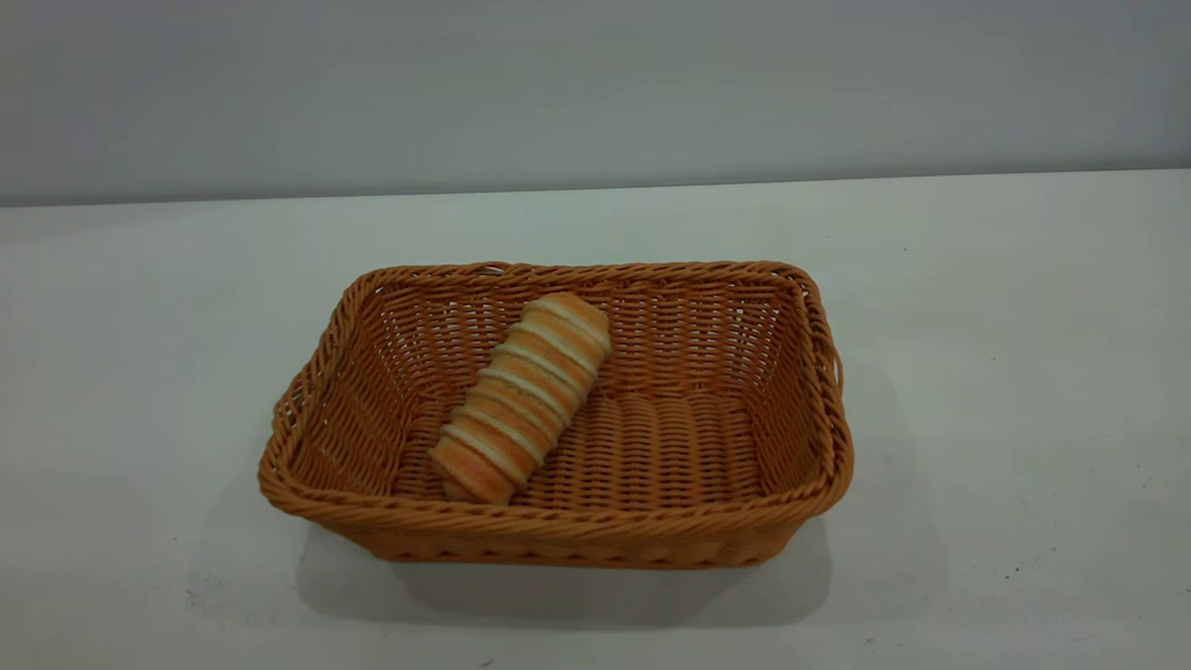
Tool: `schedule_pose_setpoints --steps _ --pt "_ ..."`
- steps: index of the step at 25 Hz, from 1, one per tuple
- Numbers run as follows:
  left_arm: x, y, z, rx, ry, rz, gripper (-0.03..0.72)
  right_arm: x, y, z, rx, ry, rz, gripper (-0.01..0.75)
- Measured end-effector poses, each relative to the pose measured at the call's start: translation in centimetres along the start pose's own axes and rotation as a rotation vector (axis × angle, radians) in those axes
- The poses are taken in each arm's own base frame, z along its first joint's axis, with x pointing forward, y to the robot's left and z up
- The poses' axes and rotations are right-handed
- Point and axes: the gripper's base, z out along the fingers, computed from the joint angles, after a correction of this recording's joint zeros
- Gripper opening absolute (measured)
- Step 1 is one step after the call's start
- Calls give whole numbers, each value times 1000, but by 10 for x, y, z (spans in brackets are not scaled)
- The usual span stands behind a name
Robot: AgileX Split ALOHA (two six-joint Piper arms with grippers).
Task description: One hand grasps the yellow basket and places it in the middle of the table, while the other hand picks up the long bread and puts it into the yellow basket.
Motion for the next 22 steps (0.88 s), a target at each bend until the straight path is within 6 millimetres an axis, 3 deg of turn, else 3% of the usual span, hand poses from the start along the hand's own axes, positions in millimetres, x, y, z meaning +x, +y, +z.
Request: schedule_pose_setpoints --steps 17,22 --pt "0 0 0 -1 0 -1 529 0 0 0 0 -1 0 589" --pt "5 1 -5 -89 -29 -96 529 4 0 -6 73 -56 55 589"
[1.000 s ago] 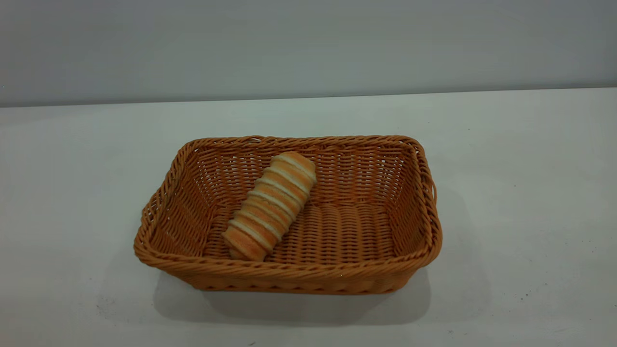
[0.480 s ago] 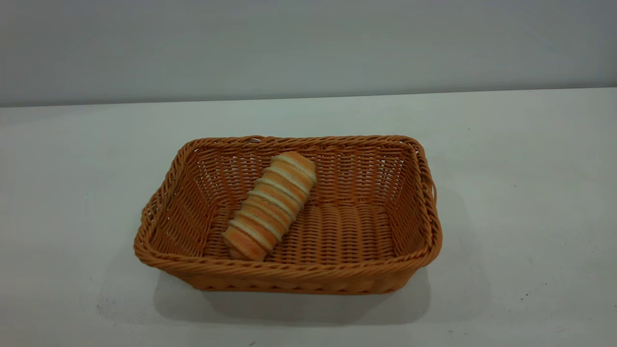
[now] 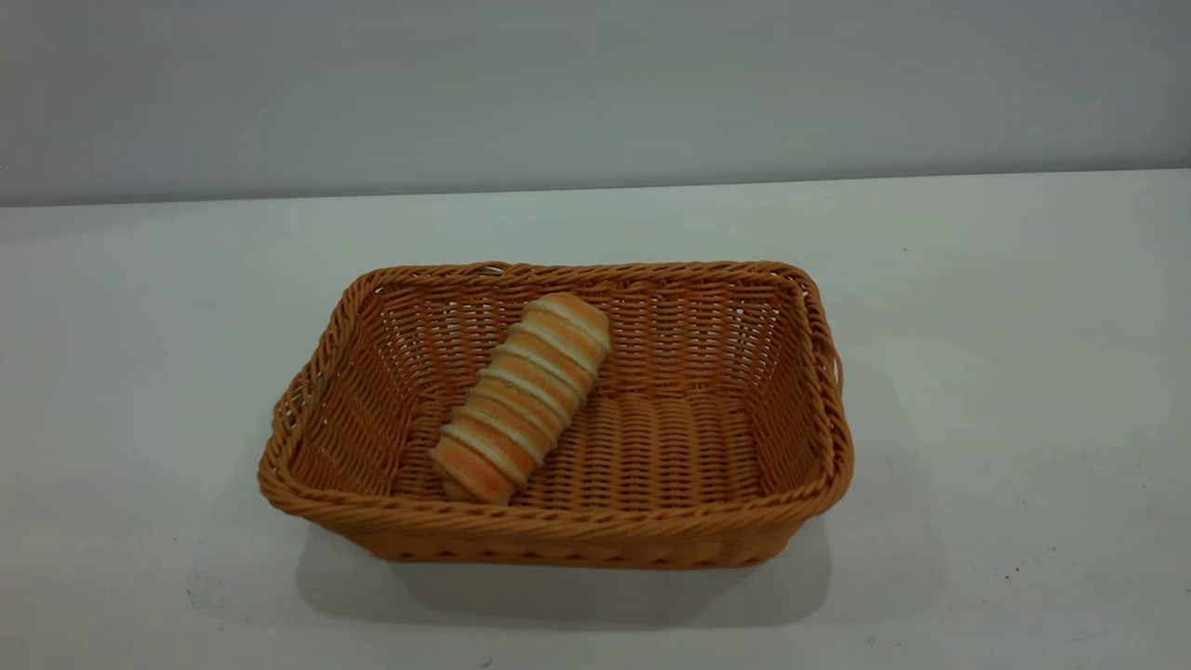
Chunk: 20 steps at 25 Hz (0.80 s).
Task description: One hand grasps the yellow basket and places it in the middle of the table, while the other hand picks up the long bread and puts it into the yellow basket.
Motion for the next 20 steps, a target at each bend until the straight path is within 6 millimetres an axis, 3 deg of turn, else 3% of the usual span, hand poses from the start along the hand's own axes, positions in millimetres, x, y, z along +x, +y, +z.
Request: schedule_pose_setpoints --steps 7,20 --pt "11 -1 -11 -166 -73 -168 529 1 -2 -1 187 -10 142 589" --pt "13 -2 -12 -231 -73 -222 529 1 -2 -1 204 -10 155 589"
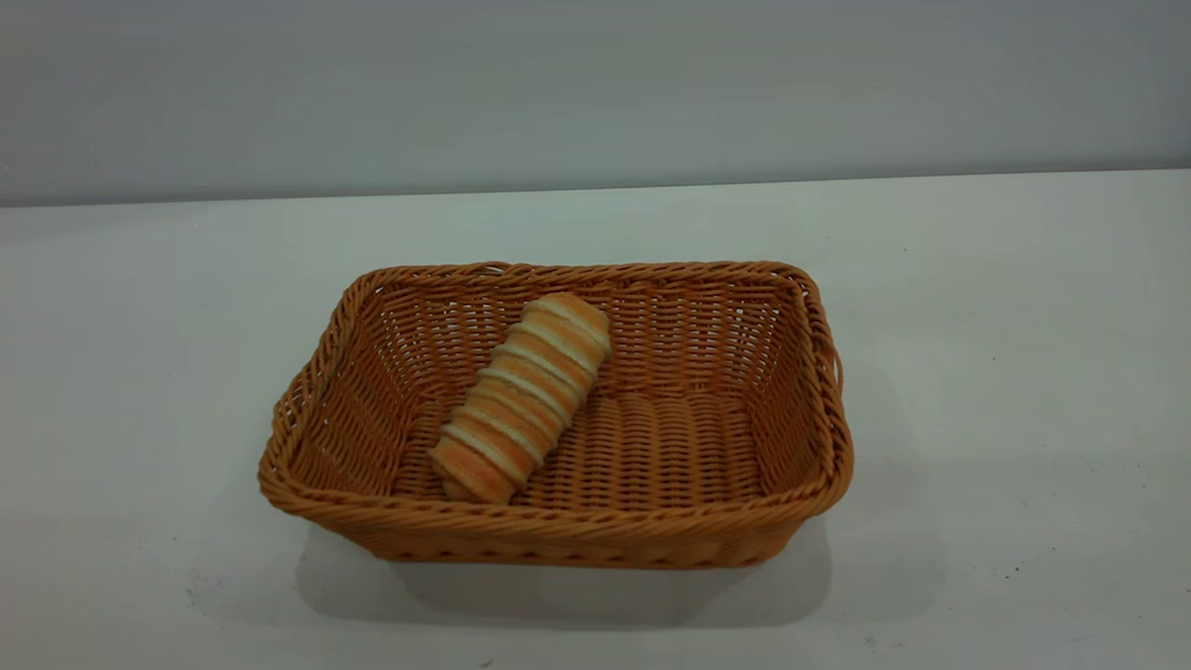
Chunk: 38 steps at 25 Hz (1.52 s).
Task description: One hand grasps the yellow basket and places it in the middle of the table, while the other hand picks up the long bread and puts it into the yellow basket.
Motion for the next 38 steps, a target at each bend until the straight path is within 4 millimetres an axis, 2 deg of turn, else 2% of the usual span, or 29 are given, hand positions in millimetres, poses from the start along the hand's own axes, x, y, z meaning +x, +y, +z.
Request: schedule_pose_setpoints --steps 14,23,38 --pt "0 -2 0 17 4 0 529 0 0 0 19 0 14 589" --pt "4 -19 -2 209 15 222 529 0 0 0 19 0 14 589" --pt "4 -20 -1 227 17 245 529 0 0 0 19 0 14 589"
